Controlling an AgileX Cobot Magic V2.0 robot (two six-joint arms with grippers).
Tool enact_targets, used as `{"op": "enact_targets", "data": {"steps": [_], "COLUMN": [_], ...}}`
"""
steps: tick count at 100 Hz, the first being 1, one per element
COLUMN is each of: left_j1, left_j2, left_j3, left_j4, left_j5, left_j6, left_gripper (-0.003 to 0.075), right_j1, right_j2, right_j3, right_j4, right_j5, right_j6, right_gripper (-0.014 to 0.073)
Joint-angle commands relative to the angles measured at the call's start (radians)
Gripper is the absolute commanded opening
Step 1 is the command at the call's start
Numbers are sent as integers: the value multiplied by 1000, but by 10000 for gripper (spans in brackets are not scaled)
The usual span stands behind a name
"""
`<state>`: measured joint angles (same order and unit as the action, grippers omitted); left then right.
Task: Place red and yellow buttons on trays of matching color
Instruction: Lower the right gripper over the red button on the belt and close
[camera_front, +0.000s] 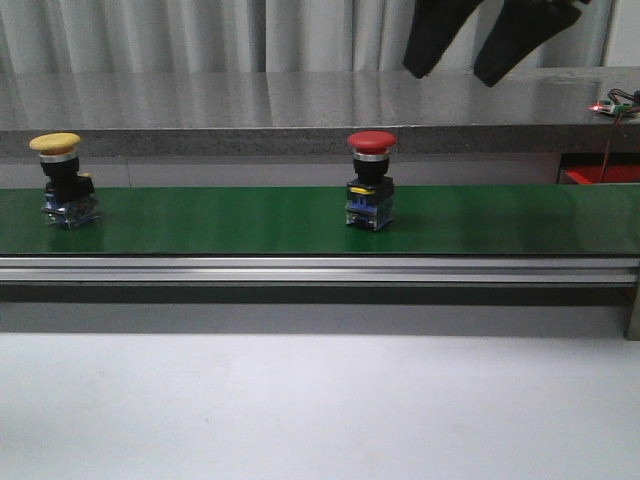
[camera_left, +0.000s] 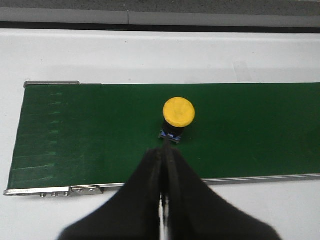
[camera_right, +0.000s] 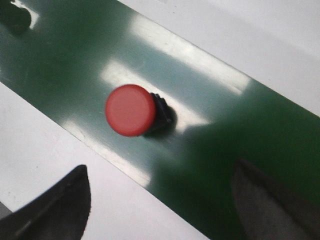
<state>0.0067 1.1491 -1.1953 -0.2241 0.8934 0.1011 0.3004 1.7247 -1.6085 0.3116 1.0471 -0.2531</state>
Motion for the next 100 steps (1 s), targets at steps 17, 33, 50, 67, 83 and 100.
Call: {"op": "enact_targets", "data": {"steps": [17, 33, 50, 67, 83, 100], "left_j1": [-8, -8, -8, -8, -8, -8], "left_j2": [-24, -24, -24, -24, -24, -24], "left_j3": [-23, -23, -23, -23, -23, -23], "left_j4": [-20, -20, -20, -20, -20, -20], "left_j5": [-75, -77, -79, -82, -82, -82], "left_j6": [-3, -3, -3, -3, -3, -3], "left_gripper": [-19, -19, -19, -19, -19, -19], "right_j1": [48, 48, 48, 48, 48, 46], "right_j2": [68, 126, 166, 199, 207, 205], "right_j3": [-157, -185, -185, -185, -185, -185], "right_j4": [11, -25, -111, -125, -168, -187], "right_j5": [12, 38, 55, 96, 109, 121], "right_j6": [-13, -13, -12, -12, 3, 9], "right_gripper": [587, 587, 587, 587, 425, 150]}}
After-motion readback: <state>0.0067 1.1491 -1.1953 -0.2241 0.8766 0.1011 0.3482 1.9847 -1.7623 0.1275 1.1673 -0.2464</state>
